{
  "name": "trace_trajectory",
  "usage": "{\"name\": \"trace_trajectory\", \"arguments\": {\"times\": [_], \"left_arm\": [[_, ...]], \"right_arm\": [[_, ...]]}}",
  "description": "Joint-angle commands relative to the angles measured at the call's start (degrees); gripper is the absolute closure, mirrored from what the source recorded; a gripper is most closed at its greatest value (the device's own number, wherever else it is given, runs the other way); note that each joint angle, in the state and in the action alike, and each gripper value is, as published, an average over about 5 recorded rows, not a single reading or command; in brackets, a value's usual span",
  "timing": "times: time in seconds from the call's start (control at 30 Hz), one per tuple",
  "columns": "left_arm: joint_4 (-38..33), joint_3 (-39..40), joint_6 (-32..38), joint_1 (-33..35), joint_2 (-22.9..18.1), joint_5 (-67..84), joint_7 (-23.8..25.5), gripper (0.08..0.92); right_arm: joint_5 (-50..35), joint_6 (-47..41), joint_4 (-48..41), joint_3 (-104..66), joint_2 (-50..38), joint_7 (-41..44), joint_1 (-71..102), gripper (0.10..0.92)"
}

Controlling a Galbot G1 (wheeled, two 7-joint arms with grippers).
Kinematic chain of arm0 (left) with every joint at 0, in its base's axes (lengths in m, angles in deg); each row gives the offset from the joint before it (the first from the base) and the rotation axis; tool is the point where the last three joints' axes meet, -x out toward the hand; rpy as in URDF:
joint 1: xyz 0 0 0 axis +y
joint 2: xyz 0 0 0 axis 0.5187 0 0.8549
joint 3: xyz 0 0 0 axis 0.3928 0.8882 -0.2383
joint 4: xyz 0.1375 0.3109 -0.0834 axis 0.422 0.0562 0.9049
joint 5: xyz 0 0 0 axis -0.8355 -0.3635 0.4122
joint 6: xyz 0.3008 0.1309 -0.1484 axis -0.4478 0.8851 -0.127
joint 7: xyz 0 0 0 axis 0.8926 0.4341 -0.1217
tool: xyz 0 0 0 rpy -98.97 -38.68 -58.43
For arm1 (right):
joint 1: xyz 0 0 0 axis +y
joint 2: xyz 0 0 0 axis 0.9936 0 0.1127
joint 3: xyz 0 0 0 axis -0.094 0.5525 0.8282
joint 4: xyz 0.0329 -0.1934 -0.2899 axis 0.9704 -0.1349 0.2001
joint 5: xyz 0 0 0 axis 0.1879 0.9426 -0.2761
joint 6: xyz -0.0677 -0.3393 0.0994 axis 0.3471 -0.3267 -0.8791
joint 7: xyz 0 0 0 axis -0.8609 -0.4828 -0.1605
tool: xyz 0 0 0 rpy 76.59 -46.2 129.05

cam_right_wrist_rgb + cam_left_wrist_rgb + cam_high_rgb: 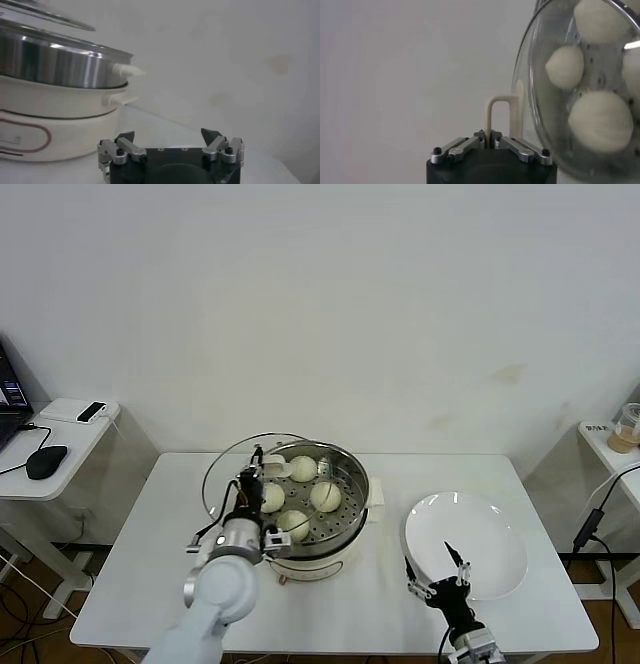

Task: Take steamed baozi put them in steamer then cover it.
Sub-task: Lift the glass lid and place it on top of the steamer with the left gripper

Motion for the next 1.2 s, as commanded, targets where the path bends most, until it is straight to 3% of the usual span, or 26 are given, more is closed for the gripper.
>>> {"name": "trace_trajectory", "arguments": {"times": [0.03,1.2], "left_arm": [[2.69,4.29,-0.34,-3.41,-5.92,-2.99,0.49,0.865],[5.56,4.46,1.72,0.27,-9.62,-8.81,0.02,0.865]], "right_arm": [[0.66,-0.04,-0.44,0.62,0.14,0.01,-0.17,0.203],[0.59,0.16,-0.88,0.78,0.04,0.20,-0.09,0.203]]}}
